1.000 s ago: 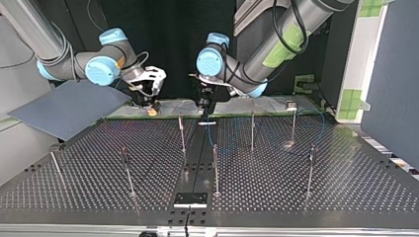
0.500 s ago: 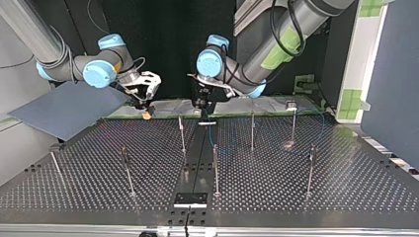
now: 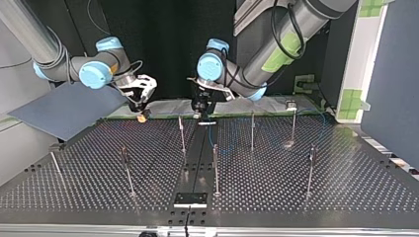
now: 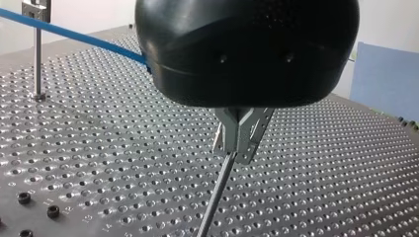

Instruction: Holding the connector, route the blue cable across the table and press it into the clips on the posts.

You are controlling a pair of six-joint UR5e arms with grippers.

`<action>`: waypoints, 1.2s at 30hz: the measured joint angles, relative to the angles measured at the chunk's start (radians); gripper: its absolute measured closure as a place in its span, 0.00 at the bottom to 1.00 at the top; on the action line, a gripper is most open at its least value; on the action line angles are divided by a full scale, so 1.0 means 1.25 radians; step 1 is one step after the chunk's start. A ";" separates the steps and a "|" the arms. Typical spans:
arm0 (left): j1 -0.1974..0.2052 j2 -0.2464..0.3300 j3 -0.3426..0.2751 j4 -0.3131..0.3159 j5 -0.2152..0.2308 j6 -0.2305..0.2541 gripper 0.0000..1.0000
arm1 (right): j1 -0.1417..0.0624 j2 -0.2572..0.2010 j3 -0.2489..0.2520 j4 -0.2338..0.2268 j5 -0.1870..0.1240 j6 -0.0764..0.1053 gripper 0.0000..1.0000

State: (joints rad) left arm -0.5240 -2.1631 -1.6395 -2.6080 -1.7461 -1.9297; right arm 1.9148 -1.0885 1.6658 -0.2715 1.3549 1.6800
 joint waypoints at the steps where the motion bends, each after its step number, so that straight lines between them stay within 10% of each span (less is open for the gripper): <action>1: -0.001 0.000 0.000 0.000 0.000 0.000 1.00 | -0.001 0.001 0.000 0.000 0.000 0.001 1.00; 36: 0.024 -0.060 0.053 0.011 0.046 -0.005 1.00 | -0.056 0.032 -0.001 -0.032 -0.031 0.025 1.00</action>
State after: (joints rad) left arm -0.4944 -2.2386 -1.5727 -2.5941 -1.6883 -1.9365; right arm 1.8444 -1.0491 1.6648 -0.3117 1.3162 1.7117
